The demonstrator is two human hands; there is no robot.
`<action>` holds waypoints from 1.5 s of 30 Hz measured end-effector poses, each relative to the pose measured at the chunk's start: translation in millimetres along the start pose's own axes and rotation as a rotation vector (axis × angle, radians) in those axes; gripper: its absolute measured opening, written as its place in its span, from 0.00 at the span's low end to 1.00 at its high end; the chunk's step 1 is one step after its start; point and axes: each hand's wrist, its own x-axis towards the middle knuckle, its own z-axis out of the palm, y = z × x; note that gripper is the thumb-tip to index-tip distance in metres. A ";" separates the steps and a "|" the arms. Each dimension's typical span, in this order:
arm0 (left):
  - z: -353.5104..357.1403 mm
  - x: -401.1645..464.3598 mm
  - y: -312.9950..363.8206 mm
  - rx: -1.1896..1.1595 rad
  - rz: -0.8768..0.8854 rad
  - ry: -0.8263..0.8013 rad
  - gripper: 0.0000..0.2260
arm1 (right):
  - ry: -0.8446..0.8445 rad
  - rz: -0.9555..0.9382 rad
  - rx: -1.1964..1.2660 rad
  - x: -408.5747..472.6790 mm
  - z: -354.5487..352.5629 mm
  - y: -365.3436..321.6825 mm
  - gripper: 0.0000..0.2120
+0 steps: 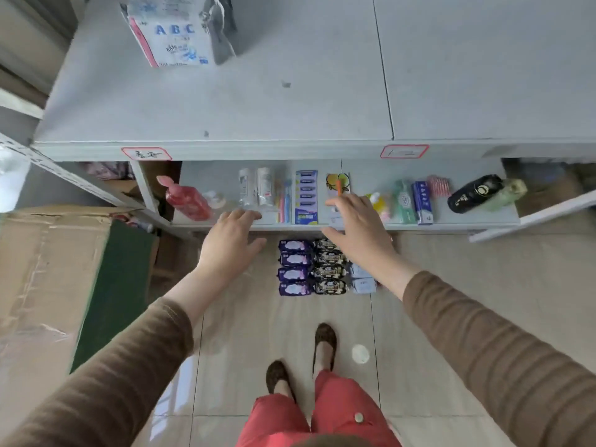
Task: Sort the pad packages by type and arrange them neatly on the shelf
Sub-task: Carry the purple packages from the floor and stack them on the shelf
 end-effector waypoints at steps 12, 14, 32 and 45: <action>219.4 -77.7 -78.5 -0.008 -0.108 -0.343 0.22 | -0.275 0.264 0.051 -93.4 223.4 84.5 0.24; 262.8 -79.8 -97.4 -0.014 -0.129 -0.385 0.23 | -0.303 0.280 0.068 -95.1 268.3 102.5 0.25; 595.6 62.5 -219.0 0.080 -0.076 -0.280 0.23 | -0.451 -0.025 -0.439 -25.2 608.2 247.9 0.23; 651.9 94.6 -220.9 0.146 -0.177 -0.315 0.25 | -0.449 -0.087 -0.408 -37.7 666.6 257.6 0.12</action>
